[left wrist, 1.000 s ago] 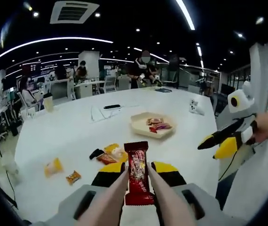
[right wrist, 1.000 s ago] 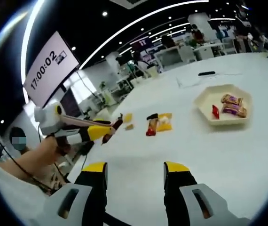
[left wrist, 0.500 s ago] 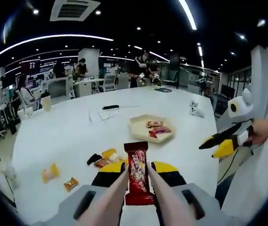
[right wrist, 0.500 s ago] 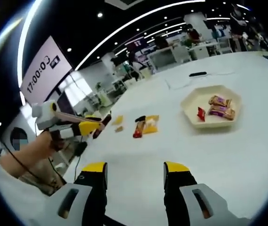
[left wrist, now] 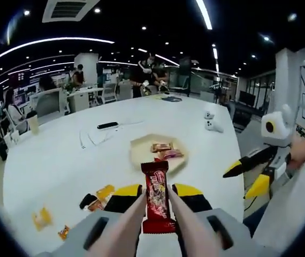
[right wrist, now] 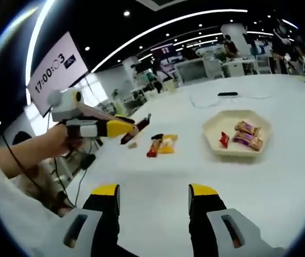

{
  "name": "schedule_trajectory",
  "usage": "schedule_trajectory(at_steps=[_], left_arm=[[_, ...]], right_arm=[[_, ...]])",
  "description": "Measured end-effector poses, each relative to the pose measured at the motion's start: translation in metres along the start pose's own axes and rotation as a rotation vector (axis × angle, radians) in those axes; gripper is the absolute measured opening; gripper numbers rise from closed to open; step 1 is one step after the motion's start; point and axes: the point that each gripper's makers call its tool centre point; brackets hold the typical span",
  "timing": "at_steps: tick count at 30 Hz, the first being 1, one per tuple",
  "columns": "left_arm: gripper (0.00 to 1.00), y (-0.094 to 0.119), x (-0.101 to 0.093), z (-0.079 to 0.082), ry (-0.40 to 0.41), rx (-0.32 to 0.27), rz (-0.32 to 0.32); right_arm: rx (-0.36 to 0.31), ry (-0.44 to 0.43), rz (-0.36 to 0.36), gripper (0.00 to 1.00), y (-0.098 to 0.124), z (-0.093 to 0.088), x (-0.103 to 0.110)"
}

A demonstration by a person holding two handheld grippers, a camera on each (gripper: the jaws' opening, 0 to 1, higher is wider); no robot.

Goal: Place the target food into the container with the food tongs after gripping and lifting it, then release it inside without dropping or visibly crushing the food.

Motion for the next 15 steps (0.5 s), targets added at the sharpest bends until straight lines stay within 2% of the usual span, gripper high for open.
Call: schedule_trajectory(at_steps=[4,15], left_arm=[[0.21,-0.009,-0.004,0.005,0.087,0.013,-0.029],[0.20,-0.034,0.002,0.021,0.036,0.026,-0.050]], right_arm=[[-0.010,0.002,0.006,0.53,0.001,0.004,0.000],[-0.048,-0.013,-0.006,0.54,-0.005,0.018,-0.014]])
Point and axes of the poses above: the point that each gripper's makers call its tool centre point, and the gripper's own axes: y roughly backward along the fingers, x roughly to its left, z roughly out of its top, and after that the axes turned 5 degrees about -z, right-handed
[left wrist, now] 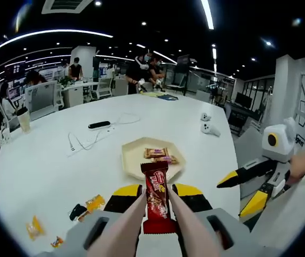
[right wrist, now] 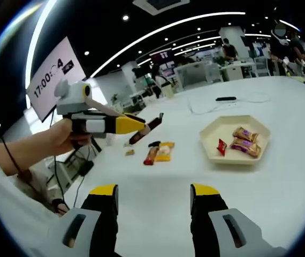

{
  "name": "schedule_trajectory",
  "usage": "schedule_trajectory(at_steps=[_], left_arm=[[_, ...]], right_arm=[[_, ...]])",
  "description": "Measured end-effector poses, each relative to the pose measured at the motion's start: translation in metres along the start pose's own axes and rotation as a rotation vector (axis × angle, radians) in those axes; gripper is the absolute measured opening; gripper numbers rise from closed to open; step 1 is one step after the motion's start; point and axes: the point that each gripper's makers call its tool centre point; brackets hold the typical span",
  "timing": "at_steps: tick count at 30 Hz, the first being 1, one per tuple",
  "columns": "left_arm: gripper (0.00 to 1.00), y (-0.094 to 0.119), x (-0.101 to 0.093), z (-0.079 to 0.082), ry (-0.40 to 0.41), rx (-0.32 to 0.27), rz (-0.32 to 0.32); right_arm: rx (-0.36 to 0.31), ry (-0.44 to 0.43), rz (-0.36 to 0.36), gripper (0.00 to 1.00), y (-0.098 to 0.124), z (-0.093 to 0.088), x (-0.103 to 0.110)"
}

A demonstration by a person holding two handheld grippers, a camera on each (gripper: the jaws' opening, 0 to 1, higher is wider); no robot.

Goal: Place the target food into the container with the food tongs after gripping and lifting it, then release it inside without dropping or visibly crushing the food.

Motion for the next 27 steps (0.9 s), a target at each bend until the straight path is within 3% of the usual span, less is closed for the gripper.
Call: schedule_trajectory(at_steps=[10,16,27], left_arm=[[0.21,-0.029,0.005,0.002,0.010,0.028,-0.013],[0.20,-0.051,0.009,0.000,0.005,0.065,-0.020],[0.21,-0.082,0.019,0.007,0.001,0.100,-0.013]], right_arm=[[0.010,-0.006,-0.021,0.54,0.002,0.001,-0.016],[-0.045,-0.035,-0.036,0.54,0.004,0.013,-0.029],[-0.021,-0.060,-0.035,0.54,0.002,-0.003,-0.032]])
Point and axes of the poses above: the point that each gripper's makers call its tool centre point, and the gripper's own axes: y roughly backward along the fingers, x roughly to its left, z roughly out of its top, and after that the axes turned 5 degrees about -z, right-handed
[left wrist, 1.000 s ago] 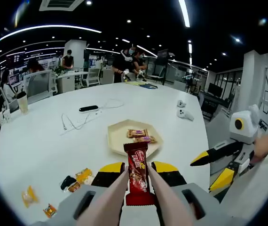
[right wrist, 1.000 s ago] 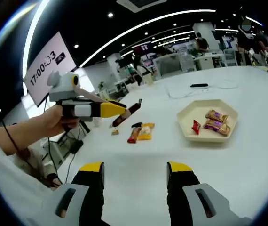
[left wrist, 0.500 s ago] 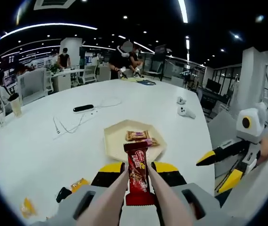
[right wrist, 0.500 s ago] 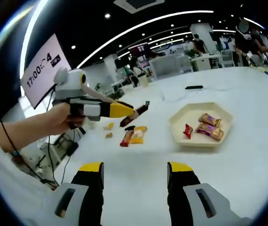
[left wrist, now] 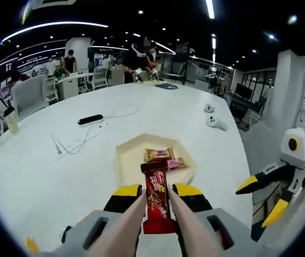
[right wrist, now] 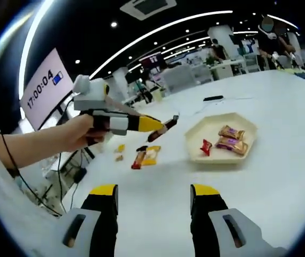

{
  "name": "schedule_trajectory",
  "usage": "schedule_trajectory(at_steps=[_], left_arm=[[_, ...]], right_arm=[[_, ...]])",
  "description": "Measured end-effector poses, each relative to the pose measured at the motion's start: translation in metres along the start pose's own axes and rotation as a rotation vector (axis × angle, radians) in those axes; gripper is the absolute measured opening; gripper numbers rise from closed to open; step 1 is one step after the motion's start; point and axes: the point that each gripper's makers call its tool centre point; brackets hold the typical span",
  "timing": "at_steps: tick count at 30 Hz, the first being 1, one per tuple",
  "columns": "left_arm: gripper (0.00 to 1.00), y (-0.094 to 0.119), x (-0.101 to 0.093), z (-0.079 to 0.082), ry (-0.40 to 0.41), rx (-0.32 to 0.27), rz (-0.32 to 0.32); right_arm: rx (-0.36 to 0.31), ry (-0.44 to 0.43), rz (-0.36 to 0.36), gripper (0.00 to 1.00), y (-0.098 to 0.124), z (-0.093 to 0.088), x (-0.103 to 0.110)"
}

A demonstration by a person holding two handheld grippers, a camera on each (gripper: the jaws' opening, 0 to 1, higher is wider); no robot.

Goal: Place the target food into the container with the food tongs after gripping and lifting it, then release it inside without dropping or visibly crushing the food.

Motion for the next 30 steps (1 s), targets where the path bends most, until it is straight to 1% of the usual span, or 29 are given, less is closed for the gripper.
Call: schedule_trajectory(at_steps=[6,7,8,13,15,16,18,19,25,28,30], left_arm=[[0.20,-0.023,0.006,0.007,-0.008,0.027,-0.002],[0.20,-0.029,0.005,0.007,-0.001,0.034,-0.015],[0.21,-0.032,0.004,0.006,0.011,0.037,-0.020],[0.21,-0.052,0.006,-0.001,0.000,0.068,-0.018],[0.20,-0.058,0.009,-0.002,-0.002,0.075,0.005],[0.20,-0.061,0.013,-0.001,-0.001,0.069,0.028],[0.20,-0.065,0.013,0.001,0.008,0.064,0.026],[0.20,-0.067,0.016,0.001,-0.012,0.070,0.044],[0.20,-0.080,0.022,0.002,0.002,0.076,0.059],[0.21,-0.086,0.022,0.005,-0.002,0.076,0.055],[0.21,-0.090,0.022,0.007,-0.022,0.079,0.059]], right_arm=[[-0.010,-0.011,-0.005,0.54,0.001,-0.001,-0.001],[-0.011,-0.014,-0.010,0.54,0.003,-0.002,-0.003],[-0.012,-0.019,-0.013,0.54,0.004,-0.002,-0.005],[-0.027,-0.050,-0.041,0.54,0.010,-0.001,-0.014],[-0.026,-0.053,-0.047,0.54,0.011,-0.001,-0.016],[-0.022,-0.056,-0.049,0.54,0.012,-0.003,-0.017],[-0.016,-0.061,-0.056,0.54,0.013,-0.005,-0.019],[-0.007,-0.063,-0.063,0.55,0.013,-0.008,-0.021],[0.009,-0.074,-0.067,0.55,0.014,-0.011,-0.026],[0.011,-0.084,-0.075,0.55,0.015,-0.011,-0.030],[0.014,-0.089,-0.081,0.55,0.015,-0.012,-0.033]])
Point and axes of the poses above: the point that each gripper's makers call its tool centre point, and the gripper's own axes: y roughly backward along the fingers, x roughly to its left, z roughly out of its top, and after that the axes turned 5 degrees about -z, right-handed
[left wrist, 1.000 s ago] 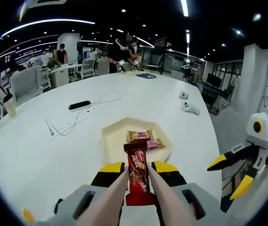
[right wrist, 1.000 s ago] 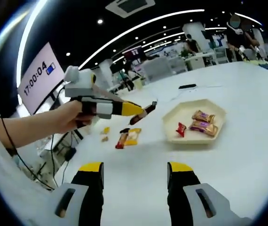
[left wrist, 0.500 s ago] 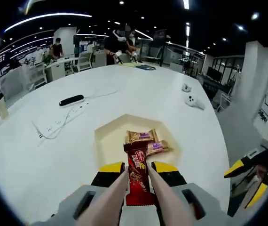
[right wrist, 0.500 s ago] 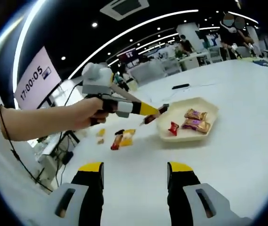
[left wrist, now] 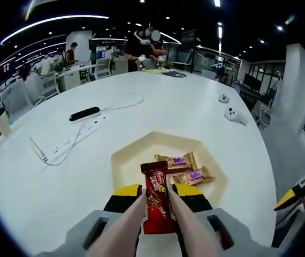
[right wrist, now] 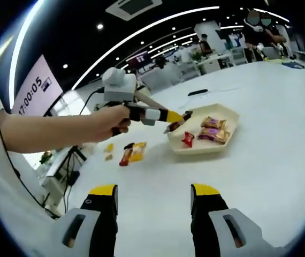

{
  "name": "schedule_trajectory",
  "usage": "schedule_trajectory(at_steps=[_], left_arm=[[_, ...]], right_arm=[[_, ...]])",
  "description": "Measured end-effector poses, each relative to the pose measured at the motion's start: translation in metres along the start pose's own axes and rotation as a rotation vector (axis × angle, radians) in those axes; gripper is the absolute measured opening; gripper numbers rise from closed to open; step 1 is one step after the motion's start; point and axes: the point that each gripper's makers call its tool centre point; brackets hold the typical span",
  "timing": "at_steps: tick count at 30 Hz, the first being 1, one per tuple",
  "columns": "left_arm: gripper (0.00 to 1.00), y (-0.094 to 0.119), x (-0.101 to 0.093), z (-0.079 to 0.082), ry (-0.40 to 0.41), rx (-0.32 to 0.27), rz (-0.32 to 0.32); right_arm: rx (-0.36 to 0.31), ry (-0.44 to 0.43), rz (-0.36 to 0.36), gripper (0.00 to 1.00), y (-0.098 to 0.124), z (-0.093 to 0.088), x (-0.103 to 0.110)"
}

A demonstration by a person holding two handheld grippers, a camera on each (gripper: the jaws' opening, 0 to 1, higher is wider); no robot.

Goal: Place the target food into the container with the food tongs after gripping and lifting it, then release it inside without dropping or visibly crushing the food.

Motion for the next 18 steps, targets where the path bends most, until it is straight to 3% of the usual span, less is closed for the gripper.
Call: schedule_trajectory(at_steps=[10,18], left_arm=[[0.21,-0.013,0.009,0.009,-0.001,0.004,0.008],[0.25,-0.010,0.008,0.020,0.025,-0.034,0.012]], right_arm=[[-0.006,-0.025,-0.014,0.55,-0.001,0.003,-0.008],[-0.010,-0.021,-0.007,0.55,0.000,0.005,-0.007]])
Point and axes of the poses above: the point that each gripper's makers call its tool centre point, and the gripper's own axes: y roughly backward along the fingers, x roughly to its left, z roughly out of its top, and after that the axes turned 5 degrees about -z, right-handed
